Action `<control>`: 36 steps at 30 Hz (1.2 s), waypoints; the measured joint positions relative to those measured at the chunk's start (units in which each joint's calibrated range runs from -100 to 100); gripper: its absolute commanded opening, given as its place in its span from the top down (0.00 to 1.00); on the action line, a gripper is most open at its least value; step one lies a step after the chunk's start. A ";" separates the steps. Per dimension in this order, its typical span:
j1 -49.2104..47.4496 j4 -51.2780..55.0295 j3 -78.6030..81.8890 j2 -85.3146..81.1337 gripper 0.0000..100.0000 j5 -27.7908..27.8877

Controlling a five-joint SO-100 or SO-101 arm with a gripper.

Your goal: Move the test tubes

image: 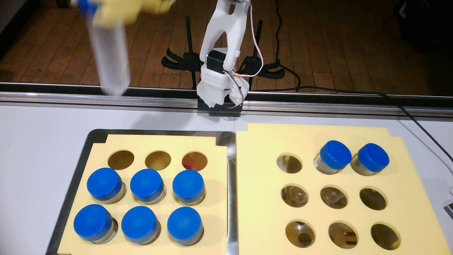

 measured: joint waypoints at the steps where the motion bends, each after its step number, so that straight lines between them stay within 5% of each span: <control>1: -0.79 0.00 -0.56 -0.68 0.90 -0.15; 11: -23.63 0.00 12.65 -8.31 0.90 -6.64; 19: -34.69 -12.81 30.82 -11.61 0.90 -7.10; 36: -36.98 -21.77 35.22 -3.81 0.90 -7.92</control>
